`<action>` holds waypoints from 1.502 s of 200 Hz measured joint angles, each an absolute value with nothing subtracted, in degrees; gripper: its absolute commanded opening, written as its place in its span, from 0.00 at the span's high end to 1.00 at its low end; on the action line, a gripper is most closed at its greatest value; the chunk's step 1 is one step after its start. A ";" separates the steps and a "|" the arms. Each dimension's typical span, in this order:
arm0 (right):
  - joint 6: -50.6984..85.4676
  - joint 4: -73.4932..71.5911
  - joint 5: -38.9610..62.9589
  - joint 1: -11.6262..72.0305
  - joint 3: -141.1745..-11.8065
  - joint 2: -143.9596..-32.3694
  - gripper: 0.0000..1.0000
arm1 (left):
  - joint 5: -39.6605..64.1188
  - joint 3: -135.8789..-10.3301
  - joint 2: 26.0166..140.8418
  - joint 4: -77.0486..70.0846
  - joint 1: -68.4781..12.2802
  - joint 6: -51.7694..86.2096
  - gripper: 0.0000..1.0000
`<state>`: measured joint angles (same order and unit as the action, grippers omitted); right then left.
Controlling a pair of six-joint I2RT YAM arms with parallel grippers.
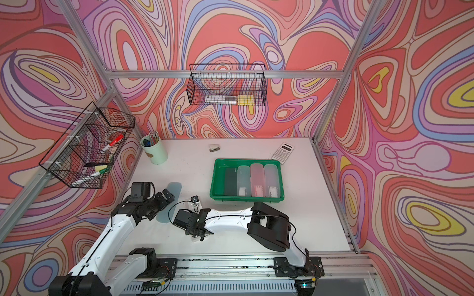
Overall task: Put the pencil case into the storage box
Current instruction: Pick up the pencil case from the center of the board.
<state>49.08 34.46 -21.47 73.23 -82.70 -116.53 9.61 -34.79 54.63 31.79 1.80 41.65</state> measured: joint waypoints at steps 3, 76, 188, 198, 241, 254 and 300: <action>48.90 34.44 -21.41 73.23 -82.26 -116.18 0.02 | 9.47 -34.79 54.57 31.83 1.80 41.65 0.01; 42.61 31.59 -14.55 73.30 -80.93 -114.13 0.02 | 9.30 -34.79 52.56 32.25 1.80 42.02 0.01; 36.29 34.28 -16.19 73.30 -83.72 -119.81 0.04 | 9.45 -34.79 48.93 34.76 1.80 42.06 0.01; 36.32 34.35 -16.38 73.32 -83.74 -119.85 0.05 | 9.61 -34.79 48.80 34.79 1.80 42.06 0.01; 36.12 34.17 -16.64 73.47 -83.79 -119.94 0.12 | 10.37 -34.79 48.75 34.85 1.80 42.11 0.01; 35.97 34.00 -16.69 73.58 -83.77 -119.94 0.15 | 10.37 -34.79 48.47 35.11 1.80 42.24 0.01; 34.63 32.75 -16.84 73.58 -83.07 -119.68 0.25 | 10.31 -35.64 46.83 37.15 1.80 42.48 0.01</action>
